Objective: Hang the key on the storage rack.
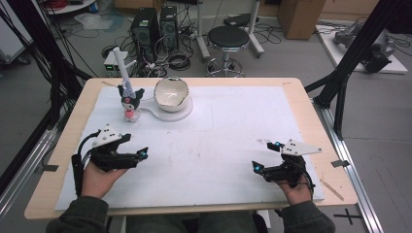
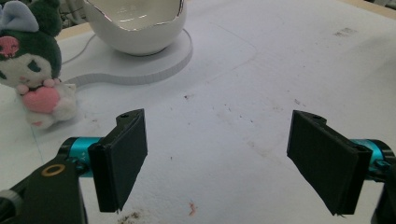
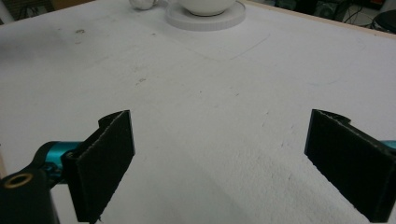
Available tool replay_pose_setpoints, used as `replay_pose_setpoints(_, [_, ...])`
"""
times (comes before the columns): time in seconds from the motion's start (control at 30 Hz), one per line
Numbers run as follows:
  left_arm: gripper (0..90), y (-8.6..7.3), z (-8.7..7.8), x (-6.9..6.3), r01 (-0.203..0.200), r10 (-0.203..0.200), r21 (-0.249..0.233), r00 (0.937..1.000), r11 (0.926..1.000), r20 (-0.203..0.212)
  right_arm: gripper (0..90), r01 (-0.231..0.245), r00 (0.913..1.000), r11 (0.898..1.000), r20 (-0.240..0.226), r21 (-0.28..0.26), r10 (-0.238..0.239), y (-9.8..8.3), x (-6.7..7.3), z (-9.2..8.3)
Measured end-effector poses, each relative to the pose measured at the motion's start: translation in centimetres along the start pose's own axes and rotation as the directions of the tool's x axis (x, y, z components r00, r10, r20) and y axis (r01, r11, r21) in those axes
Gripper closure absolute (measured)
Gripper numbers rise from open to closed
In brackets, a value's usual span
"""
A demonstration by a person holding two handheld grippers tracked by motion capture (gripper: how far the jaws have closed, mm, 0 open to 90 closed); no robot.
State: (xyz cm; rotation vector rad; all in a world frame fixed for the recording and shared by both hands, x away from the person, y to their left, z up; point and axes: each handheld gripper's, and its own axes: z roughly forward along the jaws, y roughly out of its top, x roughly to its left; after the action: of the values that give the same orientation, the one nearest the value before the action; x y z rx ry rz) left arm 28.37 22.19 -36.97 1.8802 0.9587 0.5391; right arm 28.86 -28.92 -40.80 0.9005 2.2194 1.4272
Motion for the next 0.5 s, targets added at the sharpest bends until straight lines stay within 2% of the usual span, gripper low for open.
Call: replay_pose_setpoints(0.5, [20.6, -1.2, -0.6, -0.7, -0.024, 0.024, 0.012, 0.9997, 0.9996, -0.005, 7.5, -0.001, 1.0000, 1.000, 0.003, 0.006, 0.001, 0.0, 0.0, 0.1])
